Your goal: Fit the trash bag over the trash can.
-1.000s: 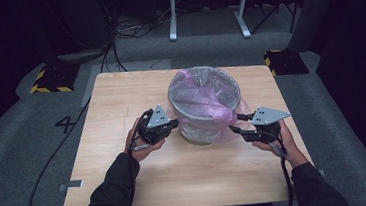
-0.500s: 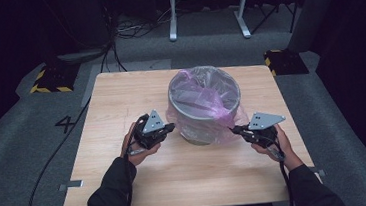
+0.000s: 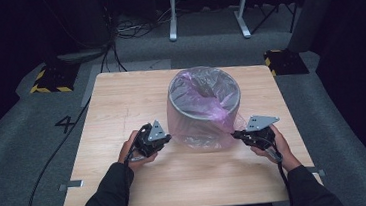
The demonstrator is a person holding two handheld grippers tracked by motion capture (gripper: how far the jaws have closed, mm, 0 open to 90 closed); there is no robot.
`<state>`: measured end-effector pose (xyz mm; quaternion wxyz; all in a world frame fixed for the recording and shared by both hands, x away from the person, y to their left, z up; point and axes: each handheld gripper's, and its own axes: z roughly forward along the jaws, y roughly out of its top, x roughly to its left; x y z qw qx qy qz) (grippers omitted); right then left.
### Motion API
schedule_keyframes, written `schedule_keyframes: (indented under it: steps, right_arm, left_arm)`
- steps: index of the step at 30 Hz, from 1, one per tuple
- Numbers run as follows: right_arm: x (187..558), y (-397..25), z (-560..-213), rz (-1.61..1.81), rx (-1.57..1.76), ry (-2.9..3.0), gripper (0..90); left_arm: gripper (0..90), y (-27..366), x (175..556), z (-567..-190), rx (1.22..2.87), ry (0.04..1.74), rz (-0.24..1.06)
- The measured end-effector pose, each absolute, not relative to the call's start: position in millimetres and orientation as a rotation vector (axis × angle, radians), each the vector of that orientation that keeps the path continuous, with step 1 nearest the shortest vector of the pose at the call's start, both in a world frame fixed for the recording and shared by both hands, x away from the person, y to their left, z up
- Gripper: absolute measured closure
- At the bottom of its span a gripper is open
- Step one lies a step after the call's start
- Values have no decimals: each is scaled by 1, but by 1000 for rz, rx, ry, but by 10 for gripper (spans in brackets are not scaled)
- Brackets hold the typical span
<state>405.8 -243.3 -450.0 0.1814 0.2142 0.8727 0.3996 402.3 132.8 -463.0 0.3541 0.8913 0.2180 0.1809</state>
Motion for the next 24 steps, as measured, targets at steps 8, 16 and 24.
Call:
schedule_keyframes:
  steps: [8,16,24]
  right_arm:
    - [412,-243,-459,1122,648,2496,845]
    - [402,-254,-448,1260,607,2483,543]
    - [384,-275,-426,1343,618,2416,238]
  left_arm:
    - [900,142,409,-473,2302,642,445]
    - [415,157,402,-468,2213,694,384]
    - [156,172,381,-465,2155,753,331]
